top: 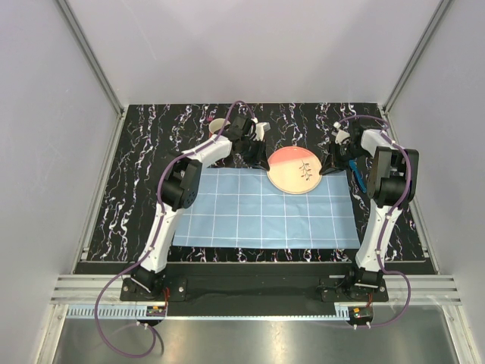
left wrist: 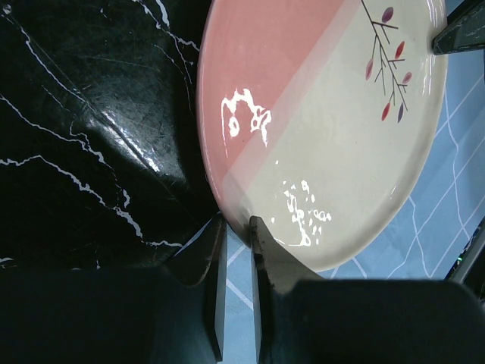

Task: Set the dinner table for one person
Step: Pick up the plate from the napkin.

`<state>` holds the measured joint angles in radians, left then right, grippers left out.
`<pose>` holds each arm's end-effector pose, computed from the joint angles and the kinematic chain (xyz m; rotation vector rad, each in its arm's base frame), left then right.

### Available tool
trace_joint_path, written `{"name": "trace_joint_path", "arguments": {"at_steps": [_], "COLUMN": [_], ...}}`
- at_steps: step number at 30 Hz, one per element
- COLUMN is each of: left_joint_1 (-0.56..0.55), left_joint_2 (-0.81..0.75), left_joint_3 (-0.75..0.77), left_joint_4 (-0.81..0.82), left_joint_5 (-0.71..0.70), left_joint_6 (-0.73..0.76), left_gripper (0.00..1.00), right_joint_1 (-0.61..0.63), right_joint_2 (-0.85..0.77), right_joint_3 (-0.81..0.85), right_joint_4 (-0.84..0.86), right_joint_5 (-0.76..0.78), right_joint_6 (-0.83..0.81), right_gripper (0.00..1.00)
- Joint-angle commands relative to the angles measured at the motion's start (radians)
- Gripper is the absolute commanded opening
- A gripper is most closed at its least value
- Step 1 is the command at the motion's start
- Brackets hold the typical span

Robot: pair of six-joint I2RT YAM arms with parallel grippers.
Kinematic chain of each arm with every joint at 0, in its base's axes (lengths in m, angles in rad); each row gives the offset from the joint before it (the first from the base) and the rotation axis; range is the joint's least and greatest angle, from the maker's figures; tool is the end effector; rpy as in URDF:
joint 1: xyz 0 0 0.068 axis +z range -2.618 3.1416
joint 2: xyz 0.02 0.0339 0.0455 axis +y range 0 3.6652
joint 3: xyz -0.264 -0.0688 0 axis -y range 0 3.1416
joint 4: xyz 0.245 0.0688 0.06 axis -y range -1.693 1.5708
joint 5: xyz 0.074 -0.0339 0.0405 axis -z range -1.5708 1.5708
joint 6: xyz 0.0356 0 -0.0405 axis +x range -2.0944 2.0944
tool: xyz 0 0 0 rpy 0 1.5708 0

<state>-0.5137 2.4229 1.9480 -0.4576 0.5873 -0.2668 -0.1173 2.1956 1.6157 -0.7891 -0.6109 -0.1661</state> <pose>0.4482 -0.2755 0.1454 0.5730 2.5265 -1.0449 0.4323 -0.0304 0.1425 -0.1546 2.7425 0.8178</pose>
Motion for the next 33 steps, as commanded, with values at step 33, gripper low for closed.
{"name": "trace_joint_path", "arguments": {"at_steps": [33], "left_joint_1": [-0.037], "left_joint_2": [-0.093], "left_joint_3": [0.065], "left_joint_4": [0.008], "left_joint_5": [0.063], "left_joint_6": [0.067], "left_gripper": [0.0], "right_joint_1": [0.111], "right_joint_2": [-0.106], "right_joint_3": [0.007], "right_joint_4": [0.008], "right_joint_5": [-0.069], "right_joint_6": [-0.01], "right_gripper": [0.0]}}
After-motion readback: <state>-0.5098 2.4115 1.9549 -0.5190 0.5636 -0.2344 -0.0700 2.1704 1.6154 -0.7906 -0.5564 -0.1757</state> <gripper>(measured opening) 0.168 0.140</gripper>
